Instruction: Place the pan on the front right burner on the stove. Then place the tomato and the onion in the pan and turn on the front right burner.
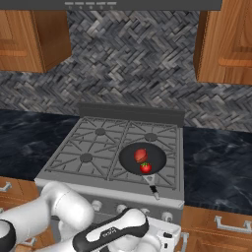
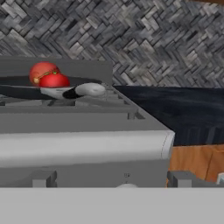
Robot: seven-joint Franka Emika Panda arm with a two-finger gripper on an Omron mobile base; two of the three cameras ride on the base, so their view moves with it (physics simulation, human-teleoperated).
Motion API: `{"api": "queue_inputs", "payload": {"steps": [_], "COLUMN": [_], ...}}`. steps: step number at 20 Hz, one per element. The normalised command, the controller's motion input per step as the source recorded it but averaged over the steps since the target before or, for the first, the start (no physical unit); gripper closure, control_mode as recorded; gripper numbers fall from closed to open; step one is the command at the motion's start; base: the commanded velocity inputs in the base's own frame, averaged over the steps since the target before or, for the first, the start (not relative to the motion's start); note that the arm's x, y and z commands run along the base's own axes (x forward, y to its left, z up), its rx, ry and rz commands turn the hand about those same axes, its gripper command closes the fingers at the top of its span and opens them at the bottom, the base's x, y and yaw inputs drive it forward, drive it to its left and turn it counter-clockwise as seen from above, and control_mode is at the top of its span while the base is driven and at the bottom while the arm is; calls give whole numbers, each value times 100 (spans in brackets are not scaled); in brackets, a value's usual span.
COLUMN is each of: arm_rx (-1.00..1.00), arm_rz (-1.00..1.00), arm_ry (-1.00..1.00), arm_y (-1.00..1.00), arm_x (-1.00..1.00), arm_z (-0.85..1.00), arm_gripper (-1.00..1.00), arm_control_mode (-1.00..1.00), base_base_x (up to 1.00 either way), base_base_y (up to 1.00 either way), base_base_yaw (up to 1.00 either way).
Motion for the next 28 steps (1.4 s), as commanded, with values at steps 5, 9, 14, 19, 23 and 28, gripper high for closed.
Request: {"api": "queue_inputs", "payload": {"steps": [5,9,14,19,23,28], "arm_rx": [-3,0,0,0,0,0], "arm_rz": [16,7,1,0,0,0], "arm_ry": [0,0,0,0,0,0], "arm_y": [0,0,-1,0,8,7], "arm_x": [-1,-2,0,0,0,0], "arm_z": [-18,-1,-10,-8,-10,-5], "arm_gripper": [-100,-100,-100,-100,-100,-100], "arm_control_mode": [-100,-100,-100,-100,-100,-100], "base_base_x": [0,0,0,0,0,0], "base_base_y": [0,0,0,0,0,0], "base_base_yaw": [0,0,0,0,0,0]}}
